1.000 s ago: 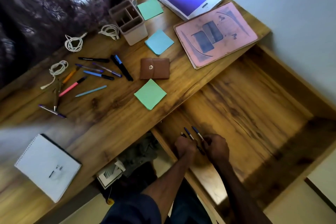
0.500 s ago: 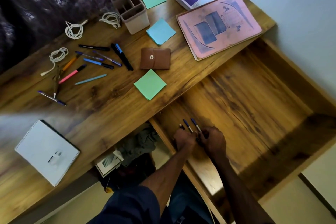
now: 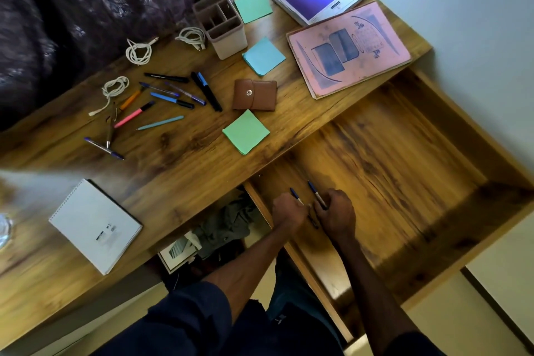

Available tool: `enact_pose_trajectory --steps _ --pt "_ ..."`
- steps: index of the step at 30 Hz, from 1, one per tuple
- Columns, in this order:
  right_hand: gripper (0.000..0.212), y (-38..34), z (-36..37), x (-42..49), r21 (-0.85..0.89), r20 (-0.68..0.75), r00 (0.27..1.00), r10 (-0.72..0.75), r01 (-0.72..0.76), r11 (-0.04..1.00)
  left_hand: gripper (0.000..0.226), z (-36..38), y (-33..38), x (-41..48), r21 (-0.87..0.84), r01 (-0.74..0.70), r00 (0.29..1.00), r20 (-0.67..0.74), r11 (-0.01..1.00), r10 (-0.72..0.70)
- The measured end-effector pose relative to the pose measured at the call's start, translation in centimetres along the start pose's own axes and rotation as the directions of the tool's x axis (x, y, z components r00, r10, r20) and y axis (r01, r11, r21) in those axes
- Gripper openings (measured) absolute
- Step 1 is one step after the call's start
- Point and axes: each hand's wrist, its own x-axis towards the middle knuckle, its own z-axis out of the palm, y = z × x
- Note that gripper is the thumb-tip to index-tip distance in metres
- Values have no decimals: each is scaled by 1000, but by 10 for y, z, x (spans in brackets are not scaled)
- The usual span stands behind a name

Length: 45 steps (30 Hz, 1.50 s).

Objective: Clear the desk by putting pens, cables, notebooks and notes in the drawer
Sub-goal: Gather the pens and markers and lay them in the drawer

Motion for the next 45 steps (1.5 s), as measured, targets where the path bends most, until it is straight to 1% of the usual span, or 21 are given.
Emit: enact_pose_trajectory --steps 2,4,9,12,19,35,39,41,43,45 --pt "18 -4 -2 0 -2 -19 999 27 -27 1000 15 -17 -1 -5 20 -78 997 -9 997 78" --pt "16 -2 0 5 -28 -17 997 72 -72 997 11 -28 -5 -3 24 -123 992 -22 992 123" --pt "11 5 12 16 -115 35 994 107 -103 988 3 -40 -11 0 47 -158 987 -1 986 158" --pt "10 6 18 13 -146 41 993 108 -101 984 5 -41 -13 2 45 -173 985 14 984 172" --pt "13 10 32 8 -143 49 996 78 -71 987 2 -40 -14 6 35 -150 989 21 988 150" --pt "17 11 33 9 -118 59 994 89 -81 990 4 -45 -11 2 33 -124 992 20 992 124" --pt "18 0 23 3 -54 16 996 86 -85 995 5 -51 -9 -1 16 -135 991 25 991 135" --pt "14 -15 12 -2 15 -52 997 65 -64 998 3 -59 -8 -5 -1 -169 985 31 986 168" --pt "14 -33 3 -8 113 -149 989 16 1 994 5 -70 -8 -11 -29 -221 975 34 975 222" --pt "14 -52 -5 -12 179 -229 972 -55 97 979 7 -85 -7 -17 -50 -287 957 25 957 288"
